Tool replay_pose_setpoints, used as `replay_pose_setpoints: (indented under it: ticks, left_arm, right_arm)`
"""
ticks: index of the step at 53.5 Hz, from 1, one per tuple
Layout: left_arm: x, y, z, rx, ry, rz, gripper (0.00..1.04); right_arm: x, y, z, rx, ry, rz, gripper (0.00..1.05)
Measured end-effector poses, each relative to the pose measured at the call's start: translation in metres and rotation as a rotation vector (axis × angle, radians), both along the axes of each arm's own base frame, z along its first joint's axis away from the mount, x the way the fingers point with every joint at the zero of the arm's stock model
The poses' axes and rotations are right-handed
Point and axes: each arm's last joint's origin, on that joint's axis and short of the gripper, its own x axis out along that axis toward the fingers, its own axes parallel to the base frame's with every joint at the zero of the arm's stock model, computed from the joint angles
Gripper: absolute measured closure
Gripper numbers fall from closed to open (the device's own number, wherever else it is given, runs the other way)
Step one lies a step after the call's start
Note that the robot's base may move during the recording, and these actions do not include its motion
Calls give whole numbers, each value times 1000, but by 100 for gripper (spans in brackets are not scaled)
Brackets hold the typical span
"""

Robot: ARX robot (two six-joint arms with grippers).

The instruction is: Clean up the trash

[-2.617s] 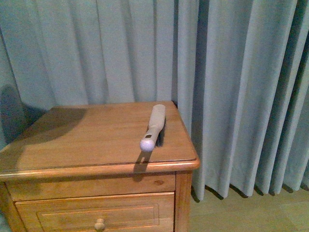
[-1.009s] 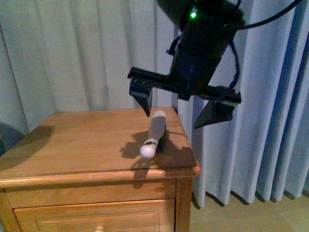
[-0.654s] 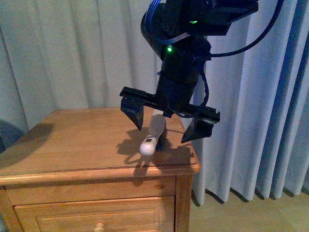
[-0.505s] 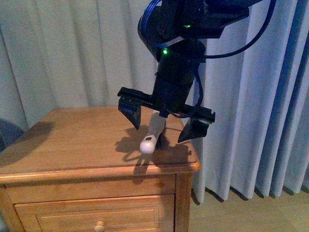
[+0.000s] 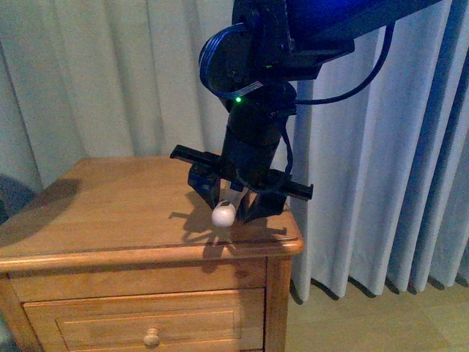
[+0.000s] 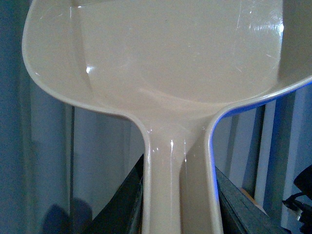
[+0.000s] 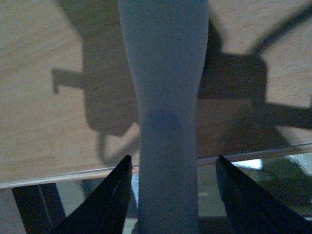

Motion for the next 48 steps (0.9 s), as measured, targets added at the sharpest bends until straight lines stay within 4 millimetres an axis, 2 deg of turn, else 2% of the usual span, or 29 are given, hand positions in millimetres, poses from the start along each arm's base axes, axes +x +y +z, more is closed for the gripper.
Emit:
replay_pose_setpoints:
  ticks: [13,26,38,43,48]
  left_arm:
    - [0,0,0,0,0,0,78]
    - [0,0,0,0,0,0,78]
    - [0,0,0,0,0,0,78]
    - [0,0,0,0,0,0,78]
    - [0,0,0,0,0,0,78]
  right_arm:
    - [0,-1,-5,3,-6,2,84]
    - [-2,-10,-2,30,-27,3,85]
    - [-10,-24,11,64,-161,44,85]
    - [-24,-41,31,93,-313,104,85]
    - [-44,-67,59,120,-459,139,85]
